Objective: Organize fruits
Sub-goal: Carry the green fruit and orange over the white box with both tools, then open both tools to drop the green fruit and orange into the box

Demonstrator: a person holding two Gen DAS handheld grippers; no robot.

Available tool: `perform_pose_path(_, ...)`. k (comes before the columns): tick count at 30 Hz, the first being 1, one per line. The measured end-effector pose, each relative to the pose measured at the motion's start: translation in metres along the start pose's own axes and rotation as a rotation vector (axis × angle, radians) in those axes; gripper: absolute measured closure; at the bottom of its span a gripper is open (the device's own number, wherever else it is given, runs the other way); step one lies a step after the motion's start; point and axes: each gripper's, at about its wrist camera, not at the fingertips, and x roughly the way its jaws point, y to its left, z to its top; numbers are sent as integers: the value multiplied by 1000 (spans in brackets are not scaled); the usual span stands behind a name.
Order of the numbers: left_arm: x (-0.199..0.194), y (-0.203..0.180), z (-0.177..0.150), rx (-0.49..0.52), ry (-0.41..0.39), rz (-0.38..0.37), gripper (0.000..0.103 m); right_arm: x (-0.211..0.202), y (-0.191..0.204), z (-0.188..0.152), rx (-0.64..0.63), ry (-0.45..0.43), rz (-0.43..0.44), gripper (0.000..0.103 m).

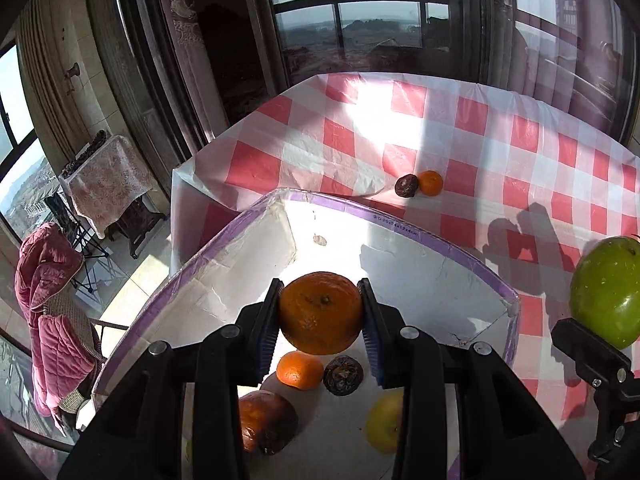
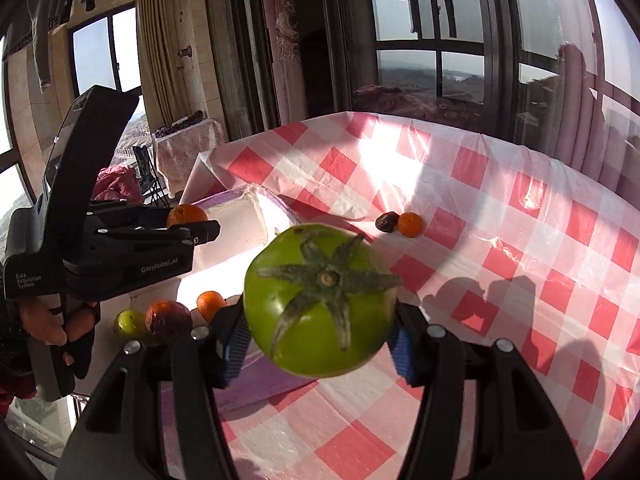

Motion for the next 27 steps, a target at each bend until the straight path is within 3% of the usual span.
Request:
perform_pose_path(8, 43, 42, -6, 2, 111, -14, 67, 57, 43, 19, -101, 107, 21, 44)
perform_pose_path(20, 85, 43, -8, 105, 202, -26, 67, 117, 53, 10, -184, 292, -1, 44)
perform_pose_path(27, 112, 44, -16, 113, 330, -103, 67, 140, 66, 11, -287, 420, -54, 44)
